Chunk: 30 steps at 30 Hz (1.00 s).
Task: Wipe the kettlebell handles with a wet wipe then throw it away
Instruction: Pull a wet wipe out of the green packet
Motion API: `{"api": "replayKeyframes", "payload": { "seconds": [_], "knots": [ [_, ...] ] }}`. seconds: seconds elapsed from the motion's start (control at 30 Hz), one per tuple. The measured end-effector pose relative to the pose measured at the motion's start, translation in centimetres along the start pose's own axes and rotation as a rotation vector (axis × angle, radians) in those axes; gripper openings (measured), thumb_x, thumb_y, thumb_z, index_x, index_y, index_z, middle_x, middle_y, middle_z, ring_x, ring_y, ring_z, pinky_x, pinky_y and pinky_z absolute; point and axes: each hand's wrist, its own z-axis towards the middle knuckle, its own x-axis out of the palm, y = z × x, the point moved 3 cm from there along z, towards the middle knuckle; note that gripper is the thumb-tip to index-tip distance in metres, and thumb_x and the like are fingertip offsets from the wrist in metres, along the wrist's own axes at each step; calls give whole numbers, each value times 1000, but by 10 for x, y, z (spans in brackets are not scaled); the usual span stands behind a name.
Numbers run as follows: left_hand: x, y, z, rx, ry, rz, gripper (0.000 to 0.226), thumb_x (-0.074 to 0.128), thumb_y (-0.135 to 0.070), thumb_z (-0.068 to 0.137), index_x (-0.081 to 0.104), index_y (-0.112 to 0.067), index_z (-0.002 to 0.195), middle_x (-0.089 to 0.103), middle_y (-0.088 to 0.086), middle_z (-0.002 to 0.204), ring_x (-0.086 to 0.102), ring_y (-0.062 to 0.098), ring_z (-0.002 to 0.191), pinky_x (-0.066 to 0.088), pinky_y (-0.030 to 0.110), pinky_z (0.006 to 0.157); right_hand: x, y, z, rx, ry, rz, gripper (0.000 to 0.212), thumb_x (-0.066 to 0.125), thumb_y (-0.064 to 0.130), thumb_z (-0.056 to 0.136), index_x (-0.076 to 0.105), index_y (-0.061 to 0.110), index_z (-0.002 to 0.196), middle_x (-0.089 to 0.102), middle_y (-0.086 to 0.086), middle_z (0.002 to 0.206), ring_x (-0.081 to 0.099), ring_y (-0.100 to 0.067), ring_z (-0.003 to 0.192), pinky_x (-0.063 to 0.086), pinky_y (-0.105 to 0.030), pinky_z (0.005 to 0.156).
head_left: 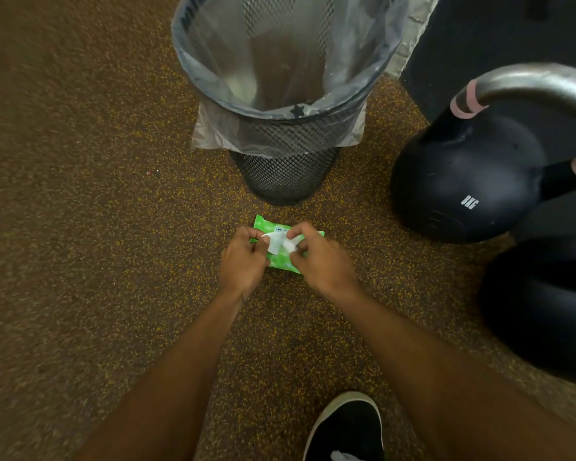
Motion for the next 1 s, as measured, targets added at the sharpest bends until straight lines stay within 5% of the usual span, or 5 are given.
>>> {"api": "replayKeyframes", "payload": {
  "seconds": [0.1,0.67,0.87,1.0],
  "knots": [
    [-1,-1,-1,8,5,1,12,54,-29,101,57,-18,99,69,1,80,63,14,61,44,29,54,2,3,-1,-57,13,-91,41,65,21,86,52,39,121,63,5,119,62,-25,104,48,-36,79],
    [-4,-9,-2,16,-1,78,11,52,-35,100,52,-30,90,68,1,91,68,27,80,55,56,75,3,-12,5,109,-159,145,17,63,36,91,67,27,105,73,4,104,67,-21,94,53,-37,79],
    [-3,-9,-1,21,-16,144,8,53,-36,100,52,-30,94,68,-1,89,68,23,79,55,54,75,-2,-13,1,15,-223,236,8,59,23,93,62,23,100,65,10,87,65,-19,82,49,-34,70],
    [-2,-7,2,11,15,158,11,54,-38,98,49,-35,89,69,-2,90,70,25,79,57,52,76,-6,-12,-5,-48,-199,329,20,54,11,94,63,21,109,64,13,98,61,-12,85,46,-29,71]
  ]
}}
